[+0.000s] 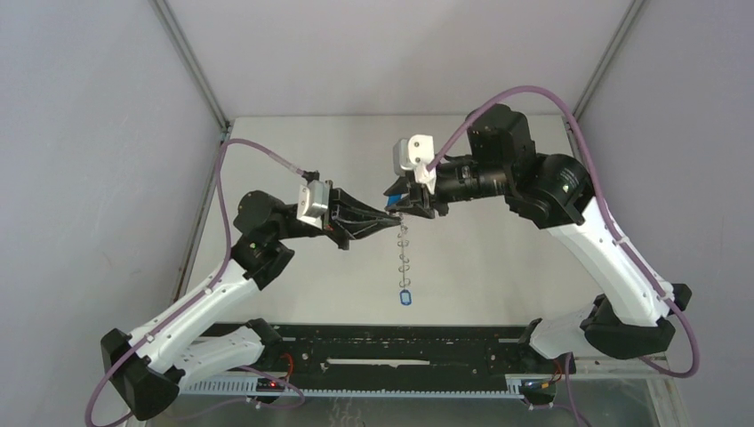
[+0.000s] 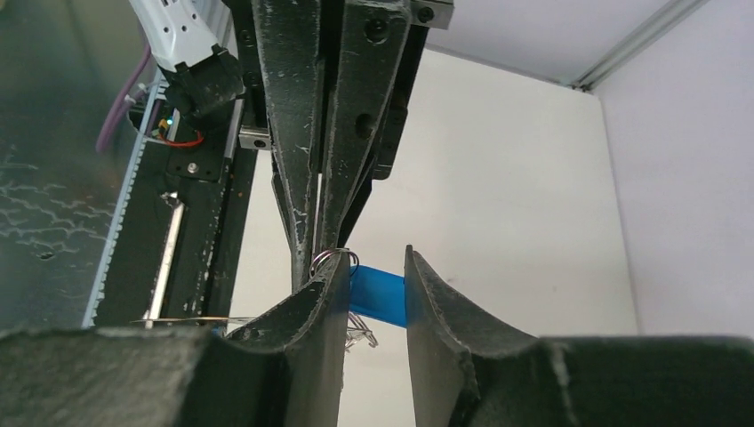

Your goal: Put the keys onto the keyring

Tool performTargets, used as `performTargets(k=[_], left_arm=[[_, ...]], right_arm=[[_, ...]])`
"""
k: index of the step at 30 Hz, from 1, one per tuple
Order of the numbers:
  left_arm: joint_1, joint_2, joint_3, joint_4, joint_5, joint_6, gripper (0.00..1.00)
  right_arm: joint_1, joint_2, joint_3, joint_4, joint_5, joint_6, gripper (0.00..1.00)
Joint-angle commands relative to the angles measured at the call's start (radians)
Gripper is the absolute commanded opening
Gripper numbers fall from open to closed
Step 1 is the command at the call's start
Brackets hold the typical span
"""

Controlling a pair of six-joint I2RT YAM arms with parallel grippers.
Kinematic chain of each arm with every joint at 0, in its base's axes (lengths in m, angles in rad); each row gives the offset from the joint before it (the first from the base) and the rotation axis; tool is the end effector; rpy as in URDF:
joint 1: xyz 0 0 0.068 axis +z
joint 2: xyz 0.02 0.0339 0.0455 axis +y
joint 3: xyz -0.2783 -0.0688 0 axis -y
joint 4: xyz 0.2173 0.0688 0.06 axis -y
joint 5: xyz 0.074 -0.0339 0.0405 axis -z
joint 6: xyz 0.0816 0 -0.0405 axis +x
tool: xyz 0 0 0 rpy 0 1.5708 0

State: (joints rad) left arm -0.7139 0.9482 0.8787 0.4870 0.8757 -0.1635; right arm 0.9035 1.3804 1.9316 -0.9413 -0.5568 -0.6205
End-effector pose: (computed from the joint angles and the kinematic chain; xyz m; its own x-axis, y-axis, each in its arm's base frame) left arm 0.1056 -0.1744 0.4355 0.1477 -0.2659 -0.9526 0.9872 -0.0192 0.1585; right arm 0.1230 0.2258 0.4972 0.3721 -0.3253 -0.8693 -0.9255 -0.0586 -0.3743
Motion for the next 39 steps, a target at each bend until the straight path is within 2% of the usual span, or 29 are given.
performTargets(k=[1, 5, 9, 21, 29, 35, 39], left_arm=[[0.012, 0.015, 0.001, 0.161, -0.115, -0.03, 0.0], [0.018, 0.023, -0.005, 0.21, -0.134, -0.031, 0.0], [0.023, 0.019, -0.026, 0.258, -0.129, -0.023, 0.0], [0.033, 0.015, -0.027, 0.295, -0.092, -0.012, 0.0], [0.034, 0.007, -0.03, 0.308, -0.07, -0.005, 0.0], [0.035, 0.002, -0.03, 0.292, -0.034, 0.022, 0.0], [0.035, -0.008, -0.034, 0.281, 0.041, 0.054, 0.0]], right_arm=[[-0.054, 0.106, 0.065, -0.079, -0.18, 0.089, 0.38], [-0.106, 0.18, 0.154, -0.126, -0.268, 0.121, 0.39], [-0.108, 0.22, 0.203, -0.176, -0.305, 0.111, 0.41], [-0.091, 0.222, 0.226, -0.246, -0.348, 0.105, 0.41], [-0.091, 0.206, 0.242, -0.25, -0.325, 0.151, 0.42], [-0.068, 0.231, 0.292, -0.281, -0.244, 0.209, 0.44], [-0.05, 0.241, 0.31, -0.304, -0.206, 0.254, 0.44]])
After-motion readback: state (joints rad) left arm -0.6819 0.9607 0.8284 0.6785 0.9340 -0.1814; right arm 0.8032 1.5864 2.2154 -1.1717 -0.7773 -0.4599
